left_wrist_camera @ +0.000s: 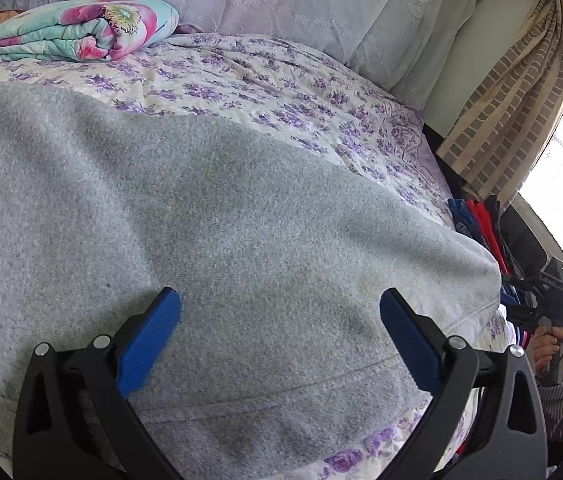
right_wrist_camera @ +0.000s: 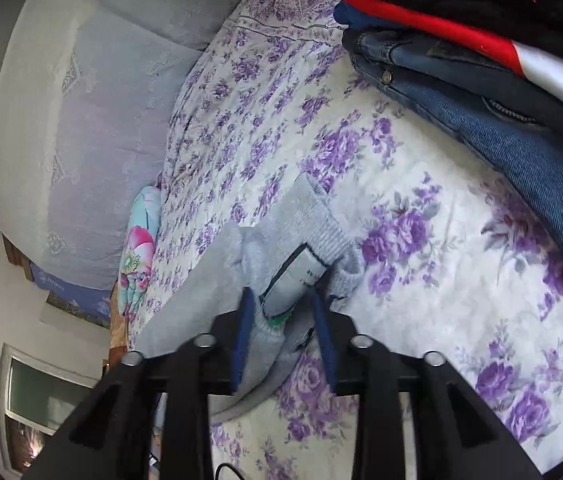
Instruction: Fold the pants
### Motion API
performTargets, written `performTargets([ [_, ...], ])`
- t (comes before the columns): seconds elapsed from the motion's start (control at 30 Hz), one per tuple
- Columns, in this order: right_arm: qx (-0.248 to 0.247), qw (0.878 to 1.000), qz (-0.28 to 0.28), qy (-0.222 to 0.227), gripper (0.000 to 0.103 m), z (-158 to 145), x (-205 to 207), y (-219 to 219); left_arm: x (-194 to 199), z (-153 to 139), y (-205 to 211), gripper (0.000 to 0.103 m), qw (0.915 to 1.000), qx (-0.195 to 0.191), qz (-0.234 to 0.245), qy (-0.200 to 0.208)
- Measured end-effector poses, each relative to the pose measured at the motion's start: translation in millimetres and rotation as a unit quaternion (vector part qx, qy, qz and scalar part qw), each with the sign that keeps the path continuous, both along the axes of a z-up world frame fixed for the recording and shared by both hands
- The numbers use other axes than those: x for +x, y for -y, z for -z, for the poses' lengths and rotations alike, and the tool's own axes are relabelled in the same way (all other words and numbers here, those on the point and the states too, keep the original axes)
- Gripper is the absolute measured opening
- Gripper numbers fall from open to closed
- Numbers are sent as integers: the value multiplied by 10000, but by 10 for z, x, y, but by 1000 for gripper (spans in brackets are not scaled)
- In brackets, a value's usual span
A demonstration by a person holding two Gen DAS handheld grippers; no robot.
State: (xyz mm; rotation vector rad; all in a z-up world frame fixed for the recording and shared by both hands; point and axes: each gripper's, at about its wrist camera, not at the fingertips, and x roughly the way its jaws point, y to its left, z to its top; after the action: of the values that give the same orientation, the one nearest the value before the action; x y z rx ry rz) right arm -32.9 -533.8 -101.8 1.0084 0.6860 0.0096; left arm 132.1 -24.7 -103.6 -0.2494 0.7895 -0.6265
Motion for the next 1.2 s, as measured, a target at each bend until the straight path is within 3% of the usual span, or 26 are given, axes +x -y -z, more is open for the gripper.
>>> performTargets([
  [0.07,-156,9998,-105,-15,56,-32,-64,-91,1,1,-3,98,10000,7,-3,0],
  [0.13,-52,9997,-209,-60,66,24,-93,-166,2,4,-11,98,10000,1,6,-1],
  [0.2,161,9996,-153,-149,86,130,-80,-220,0,4,-6,98,10000,7,5,-3],
  [0.3,267,9996,96,55,100,164,-6,-242,-5,7,6,98,10000,78,3,1],
  [0.4,413,9983,411,67,100,183,144,-228,-28,5,19,98,9998,171,16,25],
  [0.53,414,9975,313,481,100,202,367,-168,-63,8,32,98,9996,288,55,58],
  [0.57,386,9971,332,572,96,160,389,-168,-73,9,41,98,9994,343,68,65],
  [0.6,338,9962,303,749,85,78,390,-160,-89,12,55,98,9991,414,85,77],
  [0.63,291,9944,219,996,50,-23,388,-121,-106,14,68,98,9987,499,104,97],
  [0.67,232,9915,130,1274,26,-136,354,-77,-127,16,78,98,9982,577,118,123],
  [0.73,-143,9900,226,1384,21,-302,252,21,-174,16,97,98,9971,721,136,194],
  [0.8,-431,9938,359,965,21,-219,193,140,-221,17,115,98,9960,844,142,261],
  [0.87,-467,9960,554,518,26,-44,67,211,-257,-7,134,98,9951,934,85,309],
  [0.97,-706,9941,543,627,63,-51,-97,77,-291,-84,173,98,9971,697,191,228],
  [1.07,-1598,9818,108,1018,63,-371,-2,-317,-278,-169,327,98,9979,364,512,128],
  [1.2,-2164,9633,-993,1239,84,-573,433,-910,-262,-97,675,98,9941,855,656,120],
])
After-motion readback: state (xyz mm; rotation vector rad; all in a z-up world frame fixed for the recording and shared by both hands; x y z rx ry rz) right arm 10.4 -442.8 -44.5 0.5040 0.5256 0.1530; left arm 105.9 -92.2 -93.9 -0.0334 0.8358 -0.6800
